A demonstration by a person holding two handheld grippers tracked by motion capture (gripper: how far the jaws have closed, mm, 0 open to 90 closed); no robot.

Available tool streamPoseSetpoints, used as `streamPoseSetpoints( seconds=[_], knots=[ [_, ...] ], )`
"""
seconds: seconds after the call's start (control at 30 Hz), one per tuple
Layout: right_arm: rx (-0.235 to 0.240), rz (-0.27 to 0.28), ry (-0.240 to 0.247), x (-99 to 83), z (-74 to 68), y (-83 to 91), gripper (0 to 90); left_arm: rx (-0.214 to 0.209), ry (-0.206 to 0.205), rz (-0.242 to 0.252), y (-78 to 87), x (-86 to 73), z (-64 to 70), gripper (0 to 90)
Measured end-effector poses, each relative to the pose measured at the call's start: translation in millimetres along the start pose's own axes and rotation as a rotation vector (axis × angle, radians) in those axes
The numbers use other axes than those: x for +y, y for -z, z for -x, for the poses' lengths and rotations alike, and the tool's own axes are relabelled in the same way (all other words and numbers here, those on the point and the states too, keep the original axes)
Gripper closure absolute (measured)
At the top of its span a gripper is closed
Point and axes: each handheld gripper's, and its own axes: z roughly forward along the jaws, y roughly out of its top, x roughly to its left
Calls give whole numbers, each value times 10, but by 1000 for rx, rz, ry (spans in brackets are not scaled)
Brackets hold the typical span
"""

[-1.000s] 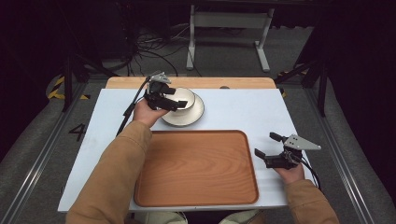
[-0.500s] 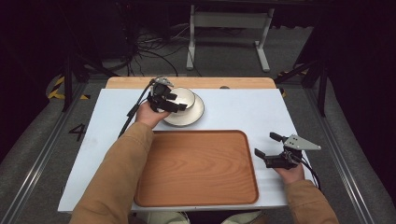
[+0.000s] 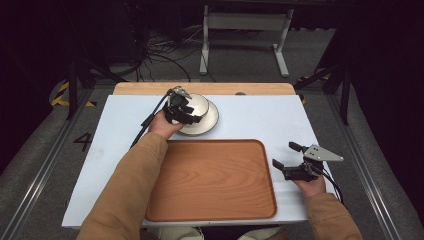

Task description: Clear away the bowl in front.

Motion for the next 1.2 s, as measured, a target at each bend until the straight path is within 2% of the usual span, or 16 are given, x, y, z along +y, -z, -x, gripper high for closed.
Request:
streamPoseSetpoints(
  seconds=[0.43, 0.47, 0.5, 0.53, 0.67, 0.73, 1.0, 1.03, 1.2],
  knots=[
    [-2, -2, 5, 0, -3, 1, 38, 41, -27, -64, -110, -7, 34, 547],
    [-3, -2, 5, 0, -3, 1, 38, 47, -45, -69, -121, -2, 46, 574],
    [-3, -2, 5, 0, -3, 1, 38, 48, -40, -72, -127, -3, 62, 588],
    [-3, -2, 5, 0, -3, 1, 38, 49, -60, -75, -131, 1, 58, 600],
    [-2, -2, 7, 0, -4, 1, 38, 57, -73, -86, -142, 4, 87, 641],
    [-1, -1, 6, 0, -4, 2, 38, 86, -127, -91, -156, 16, 141, 678],
    [-1, 0, 7, 0, -4, 3, 35, 89, -153, -91, -177, 38, 175, 768],
    [-1, 0, 6, 0, -3, 3, 35, 90, -158, -90, -183, 39, 182, 801],
    [0, 1, 6, 0, -4, 4, 35, 100, -178, -117, -194, 70, 197, 822]
  ],
)
